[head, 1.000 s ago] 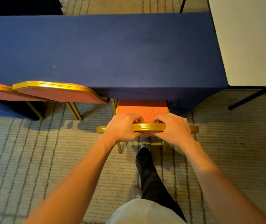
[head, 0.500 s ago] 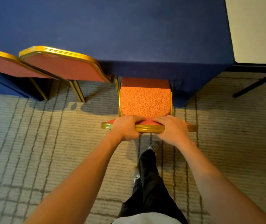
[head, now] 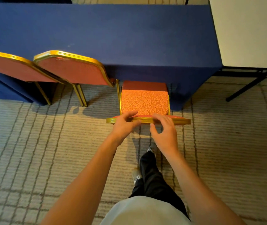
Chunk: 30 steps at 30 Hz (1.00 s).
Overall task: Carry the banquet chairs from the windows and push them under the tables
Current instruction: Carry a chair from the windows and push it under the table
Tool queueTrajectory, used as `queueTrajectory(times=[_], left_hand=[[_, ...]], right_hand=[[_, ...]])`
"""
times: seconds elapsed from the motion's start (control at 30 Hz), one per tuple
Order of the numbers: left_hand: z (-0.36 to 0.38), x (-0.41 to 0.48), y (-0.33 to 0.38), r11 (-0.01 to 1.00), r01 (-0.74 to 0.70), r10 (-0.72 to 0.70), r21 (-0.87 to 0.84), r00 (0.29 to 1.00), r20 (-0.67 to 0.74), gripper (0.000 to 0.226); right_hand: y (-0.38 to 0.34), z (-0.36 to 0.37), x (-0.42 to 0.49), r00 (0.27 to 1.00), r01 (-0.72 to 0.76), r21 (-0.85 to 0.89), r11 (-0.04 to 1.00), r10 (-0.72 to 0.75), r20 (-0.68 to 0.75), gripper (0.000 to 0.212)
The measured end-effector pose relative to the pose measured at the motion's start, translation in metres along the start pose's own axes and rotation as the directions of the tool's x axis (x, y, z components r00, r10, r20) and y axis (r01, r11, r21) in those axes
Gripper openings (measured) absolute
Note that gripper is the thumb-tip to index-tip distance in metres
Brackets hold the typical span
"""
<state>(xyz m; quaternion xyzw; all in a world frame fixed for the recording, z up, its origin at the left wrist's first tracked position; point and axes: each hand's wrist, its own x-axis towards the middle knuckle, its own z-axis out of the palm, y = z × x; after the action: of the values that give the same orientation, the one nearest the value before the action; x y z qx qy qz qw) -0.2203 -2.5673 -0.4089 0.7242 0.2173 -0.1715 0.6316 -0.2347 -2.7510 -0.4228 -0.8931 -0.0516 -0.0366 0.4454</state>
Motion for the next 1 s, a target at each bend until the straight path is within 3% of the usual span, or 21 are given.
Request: queueTrajectory(times=[0.1, 0.23, 0.3, 0.4, 0.47, 0.53, 0.63, 0.73, 0.83, 1.0], left_hand=[[-0.002, -0.017, -0.007, 0.945, 0.023, -0.077, -0.326, 0.985, -0.152, 0.023], [0.000, -0.029, -0.022, 0.718, 0.258, -0.333, -0.646, 0.943, 0.006, 0.016], [0.003, -0.026, -0.028, 0.644, 0.359, -0.418, -0.676, 0.905, 0.082, 0.017], [0.010, -0.013, -0.031, 0.530, 0.395, -0.452, -0.751, 0.880, 0.144, 0.030], [0.015, 0.000, -0.027, 0.477, 0.373, -0.441, -0.796, 0.885, 0.150, 0.037], [0.021, 0.013, -0.022, 0.418, 0.350, -0.450, -0.838, 0.881, 0.144, 0.040], [0.029, 0.030, -0.011, 0.268, 0.300, -0.456, -0.916, 0.877, 0.154, 0.050], [0.034, 0.043, -0.006, 0.210, 0.275, -0.480, -0.938, 0.865, 0.146, 0.048], [0.038, 0.052, -0.004, 0.240, 0.261, -0.495, -0.935, 0.862, 0.113, 0.043], [0.041, 0.068, -0.007, 0.349, 0.238, -0.474, -0.906, 0.879, 0.049, 0.032]], right_hand=[[-0.020, -0.006, -0.010, 0.979, -0.193, 0.184, 0.964, 0.202, -0.034, 0.013], [-0.028, 0.002, -0.007, 0.869, -0.494, 0.406, 0.769, 0.457, 0.191, 0.030], [-0.029, 0.009, -0.003, 0.760, -0.650, 0.398, 0.647, 0.571, 0.312, 0.043], [-0.020, 0.019, 0.005, 0.570, -0.811, 0.439, 0.387, 0.692, 0.443, 0.053], [-0.014, 0.024, 0.013, 0.524, -0.801, 0.572, 0.178, 0.671, 0.524, 0.061], [-0.010, 0.028, 0.019, 0.522, -0.722, 0.692, -0.006, 0.651, 0.551, 0.059], [-0.004, 0.033, 0.034, 0.501, -0.608, 0.775, -0.172, 0.675, 0.542, 0.059], [0.003, 0.037, 0.049, 0.453, -0.544, 0.804, -0.241, 0.722, 0.522, 0.058], [0.009, 0.037, 0.062, 0.402, -0.486, 0.833, -0.265, 0.779, 0.482, 0.047], [0.017, 0.039, 0.077, 0.390, -0.517, 0.825, -0.228, 0.796, 0.464, 0.020]])
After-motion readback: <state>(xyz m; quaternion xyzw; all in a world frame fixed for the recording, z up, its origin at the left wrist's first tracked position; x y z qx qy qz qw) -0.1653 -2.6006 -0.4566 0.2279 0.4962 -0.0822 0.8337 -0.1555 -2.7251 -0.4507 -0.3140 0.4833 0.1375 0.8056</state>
